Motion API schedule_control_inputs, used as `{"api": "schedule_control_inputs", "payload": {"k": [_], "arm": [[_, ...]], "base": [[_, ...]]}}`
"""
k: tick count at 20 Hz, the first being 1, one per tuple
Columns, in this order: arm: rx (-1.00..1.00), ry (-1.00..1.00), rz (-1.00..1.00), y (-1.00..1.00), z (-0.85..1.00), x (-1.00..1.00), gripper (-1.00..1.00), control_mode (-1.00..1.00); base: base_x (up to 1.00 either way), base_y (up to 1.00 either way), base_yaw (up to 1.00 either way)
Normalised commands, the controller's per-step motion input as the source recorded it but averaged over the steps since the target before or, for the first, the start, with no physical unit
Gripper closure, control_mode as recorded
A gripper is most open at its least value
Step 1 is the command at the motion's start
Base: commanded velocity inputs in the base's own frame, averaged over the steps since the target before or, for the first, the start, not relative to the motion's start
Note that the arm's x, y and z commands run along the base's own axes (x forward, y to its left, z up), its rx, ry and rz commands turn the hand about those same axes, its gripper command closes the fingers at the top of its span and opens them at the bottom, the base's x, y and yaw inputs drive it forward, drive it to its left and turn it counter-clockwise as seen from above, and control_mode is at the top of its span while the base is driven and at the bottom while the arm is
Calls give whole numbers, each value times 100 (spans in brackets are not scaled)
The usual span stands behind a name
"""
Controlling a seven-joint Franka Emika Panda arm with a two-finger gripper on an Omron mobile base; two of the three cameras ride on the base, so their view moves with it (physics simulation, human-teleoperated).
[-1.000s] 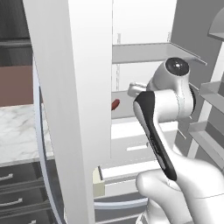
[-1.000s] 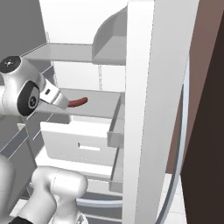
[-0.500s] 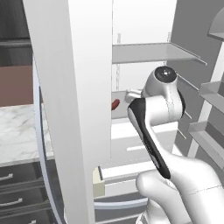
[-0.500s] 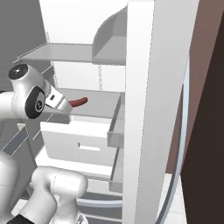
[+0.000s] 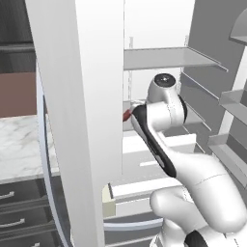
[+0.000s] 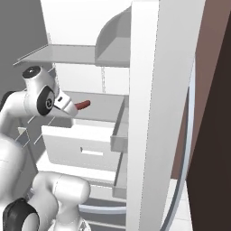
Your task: Move the hot dog bun to the plate on the dining table and place the condiment next to that plate. Then navigate to the fridge and take the sausage and place it on the plate as well.
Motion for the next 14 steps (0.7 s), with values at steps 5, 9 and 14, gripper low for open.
{"api": "schedule_control_inputs", "payload": {"k": [5,9,14], "arm": [[0,11,-7,16,-5,46,-100,-100],[0,2,-12,20,-4,37,-100,-100],[0,0,-11,14,-17,28,-100,-100]], "base": [[0,0,0],[0,0,0],[0,0,0]]}}
